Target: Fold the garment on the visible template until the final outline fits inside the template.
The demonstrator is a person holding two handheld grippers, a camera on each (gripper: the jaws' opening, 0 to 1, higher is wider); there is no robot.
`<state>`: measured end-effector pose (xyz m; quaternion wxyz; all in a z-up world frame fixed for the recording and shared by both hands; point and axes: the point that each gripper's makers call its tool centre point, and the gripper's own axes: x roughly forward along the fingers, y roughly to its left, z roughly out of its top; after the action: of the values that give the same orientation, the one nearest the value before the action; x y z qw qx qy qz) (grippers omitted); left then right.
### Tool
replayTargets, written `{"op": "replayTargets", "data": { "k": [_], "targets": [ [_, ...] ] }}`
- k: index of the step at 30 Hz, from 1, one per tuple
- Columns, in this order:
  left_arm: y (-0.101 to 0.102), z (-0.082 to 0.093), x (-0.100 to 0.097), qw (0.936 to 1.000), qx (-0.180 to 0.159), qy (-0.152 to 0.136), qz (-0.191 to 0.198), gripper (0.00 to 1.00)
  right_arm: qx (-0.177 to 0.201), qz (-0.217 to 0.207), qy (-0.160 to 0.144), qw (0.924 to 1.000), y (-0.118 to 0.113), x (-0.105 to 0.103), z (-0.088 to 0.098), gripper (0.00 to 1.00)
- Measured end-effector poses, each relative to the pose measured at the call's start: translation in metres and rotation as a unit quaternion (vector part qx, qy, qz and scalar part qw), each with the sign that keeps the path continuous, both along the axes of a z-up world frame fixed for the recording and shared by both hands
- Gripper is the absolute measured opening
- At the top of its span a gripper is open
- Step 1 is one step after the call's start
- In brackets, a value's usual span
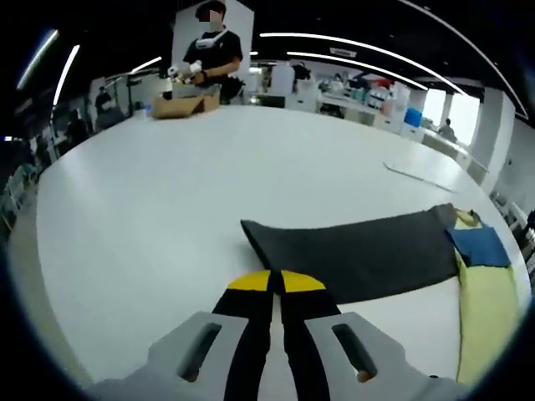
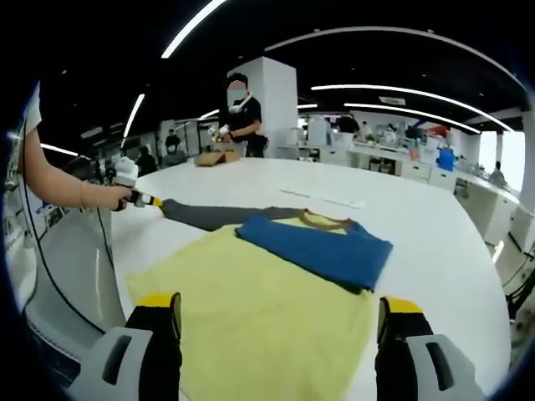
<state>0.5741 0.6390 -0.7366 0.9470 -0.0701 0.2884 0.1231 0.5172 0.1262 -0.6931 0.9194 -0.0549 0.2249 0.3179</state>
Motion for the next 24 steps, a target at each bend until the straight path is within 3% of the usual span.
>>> {"op": "replayTargets", "data": {
  "k": [5,8,16,24],
  "targets": [
    [-0.010,0.005,0.002,0.9999,-0.002,-0.006,-0.012,0.00,0.002,0.003,-0.002,1.0000,0.003,-0.001,0.001,0.97],
    [-0.024,0.012,0.006,0.9986,-0.043,-0.030,-0.013,0.00,-0.001,0.006,-0.001,1.0000,0.003,-0.002,0.000,0.97],
    [-0.047,0.027,0.019,0.9974,-0.027,-0.042,-0.052,0.00,-0.005,0.010,0.000,0.9999,0.005,-0.006,-0.002,0.97],
    [-0.078,0.044,0.036,0.9936,-0.031,-0.061,-0.090,0.00,-0.004,0.013,0.000,0.9999,0.006,-0.008,-0.001,0.98]
  ]
}}
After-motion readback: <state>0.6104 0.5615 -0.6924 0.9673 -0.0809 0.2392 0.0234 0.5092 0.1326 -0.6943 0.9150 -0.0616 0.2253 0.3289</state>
